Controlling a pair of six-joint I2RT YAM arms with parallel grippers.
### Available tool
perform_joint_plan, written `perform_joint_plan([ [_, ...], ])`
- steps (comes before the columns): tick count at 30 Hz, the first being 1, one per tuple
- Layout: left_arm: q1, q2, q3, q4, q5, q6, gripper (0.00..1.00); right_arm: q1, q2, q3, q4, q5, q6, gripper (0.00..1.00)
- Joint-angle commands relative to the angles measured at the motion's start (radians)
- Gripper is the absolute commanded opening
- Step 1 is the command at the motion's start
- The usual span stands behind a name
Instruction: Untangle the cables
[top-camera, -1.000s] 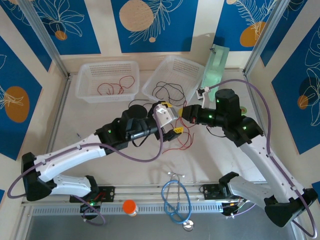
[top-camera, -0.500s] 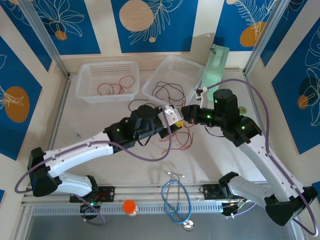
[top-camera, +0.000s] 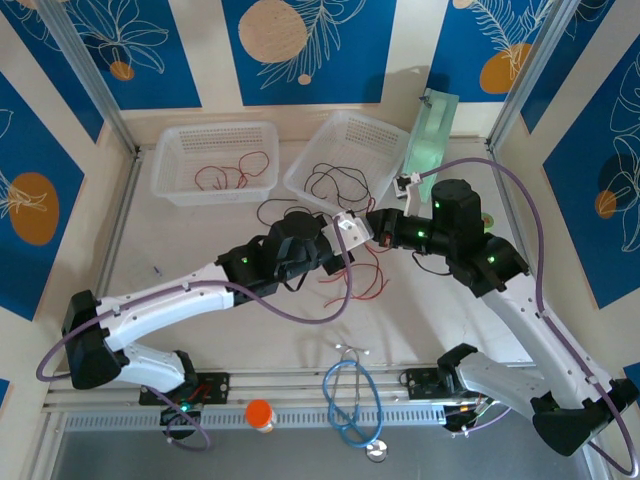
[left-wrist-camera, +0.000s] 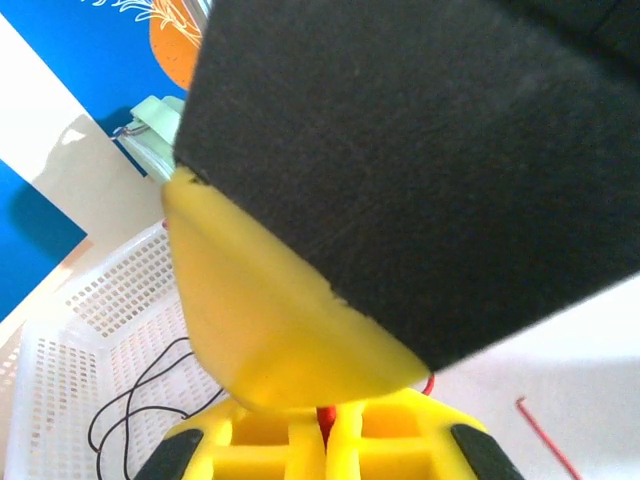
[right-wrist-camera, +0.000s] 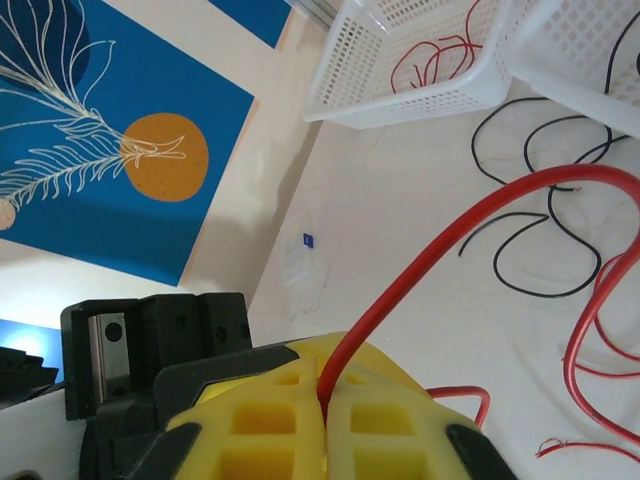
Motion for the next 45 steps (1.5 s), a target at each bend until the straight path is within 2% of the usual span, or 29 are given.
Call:
perform_joint_plan([
  [1,0.003,-0.02,0.034,0.04,-0.065,0.004,0.0,0.006,-0.026,0.014,-0.022,0.022,0.001,0.38],
  [2,0.005,-0.018,0.047,0.027,-0.096,-0.003,0.0,0.005,-0.03,0.012,-0.03,0.038,0.0,0.52],
  [3,0.014,-0.008,0.076,-0.011,-0.136,-0.019,0.0,0.003,-0.038,0.012,-0.039,0.054,-0.001,0.61],
  [5,0.046,0.018,0.147,-0.111,-0.178,-0.056,0.0,-0.005,-0.052,0.012,-0.061,0.085,-0.004,0.72],
  [6,0.065,0.03,0.173,-0.148,-0.2,-0.071,0.0,-0.012,-0.06,0.011,-0.073,0.099,-0.004,0.74],
  [10,0.155,0.049,0.226,-0.221,-0.237,-0.125,0.0,-0.045,-0.1,-0.008,-0.108,0.132,0.001,0.75],
  [15,0.347,0.076,0.292,-0.271,-0.232,-0.216,0.0,-0.098,-0.149,-0.06,-0.152,0.117,0.007,0.75],
  [19,0.503,0.126,0.346,-0.264,-0.21,-0.238,0.0,-0.128,-0.181,-0.121,-0.168,0.087,0.017,0.75],
  [23,0.637,0.212,0.426,-0.237,-0.198,-0.239,0.0,-0.131,-0.195,-0.19,-0.176,0.079,0.036,0.74],
  [28,0.759,0.341,0.516,-0.161,-0.233,-0.226,0.0,-0.087,-0.176,-0.296,-0.127,0.078,0.075,0.71],
  [35,0.861,0.561,0.682,-0.115,-0.285,-0.199,0.0,0.09,0.031,-0.282,-0.064,0.154,0.053,0.7],
  [40,0.883,0.703,0.753,-0.097,-0.341,-0.156,0.0,0.191,0.3,-0.138,-0.054,0.202,-0.036,0.71],
  [45,0.915,0.81,0.79,-0.147,-0.364,-0.216,0.0,0.26,0.608,0.074,-0.063,0.278,-0.25,0.72],
])
